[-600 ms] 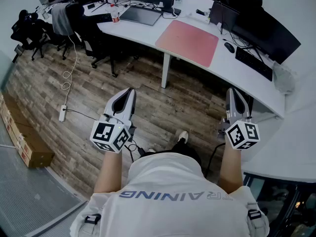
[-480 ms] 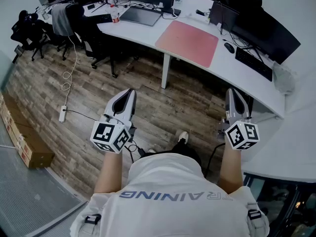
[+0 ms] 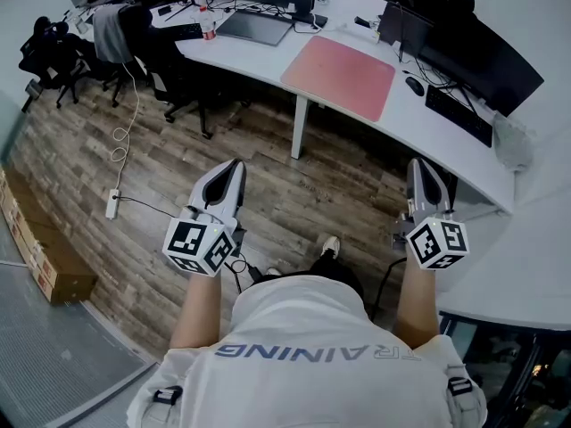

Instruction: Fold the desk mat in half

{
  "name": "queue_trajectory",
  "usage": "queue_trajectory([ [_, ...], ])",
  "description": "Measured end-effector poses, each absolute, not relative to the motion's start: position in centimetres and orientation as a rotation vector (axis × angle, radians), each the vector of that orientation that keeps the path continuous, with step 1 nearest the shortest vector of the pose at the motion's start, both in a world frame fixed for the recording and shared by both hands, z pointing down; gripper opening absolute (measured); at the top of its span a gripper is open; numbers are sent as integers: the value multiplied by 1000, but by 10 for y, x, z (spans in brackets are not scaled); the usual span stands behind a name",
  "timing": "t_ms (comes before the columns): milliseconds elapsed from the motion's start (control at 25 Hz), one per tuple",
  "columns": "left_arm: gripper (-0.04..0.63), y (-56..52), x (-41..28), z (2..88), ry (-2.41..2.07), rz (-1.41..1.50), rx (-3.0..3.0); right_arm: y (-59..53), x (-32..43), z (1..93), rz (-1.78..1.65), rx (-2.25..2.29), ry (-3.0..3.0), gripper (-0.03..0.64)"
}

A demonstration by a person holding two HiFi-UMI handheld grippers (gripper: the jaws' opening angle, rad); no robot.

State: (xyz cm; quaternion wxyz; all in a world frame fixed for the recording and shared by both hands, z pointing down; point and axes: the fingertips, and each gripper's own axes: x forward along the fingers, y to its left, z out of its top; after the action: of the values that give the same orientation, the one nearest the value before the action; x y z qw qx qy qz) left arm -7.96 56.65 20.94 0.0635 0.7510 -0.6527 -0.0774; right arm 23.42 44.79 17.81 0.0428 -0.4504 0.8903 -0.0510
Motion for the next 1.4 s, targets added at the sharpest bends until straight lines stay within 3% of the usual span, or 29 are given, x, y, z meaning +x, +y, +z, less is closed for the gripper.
queue_trajectory([
  [720, 2, 505, -77, 230, -1898, -192, 2240, 399, 230, 211, -329, -1376, 2774, 14],
  [1400, 2, 295, -69, 218, -1865, -131, 2243, 186, 236, 221, -403, -1385, 2793, 14],
])
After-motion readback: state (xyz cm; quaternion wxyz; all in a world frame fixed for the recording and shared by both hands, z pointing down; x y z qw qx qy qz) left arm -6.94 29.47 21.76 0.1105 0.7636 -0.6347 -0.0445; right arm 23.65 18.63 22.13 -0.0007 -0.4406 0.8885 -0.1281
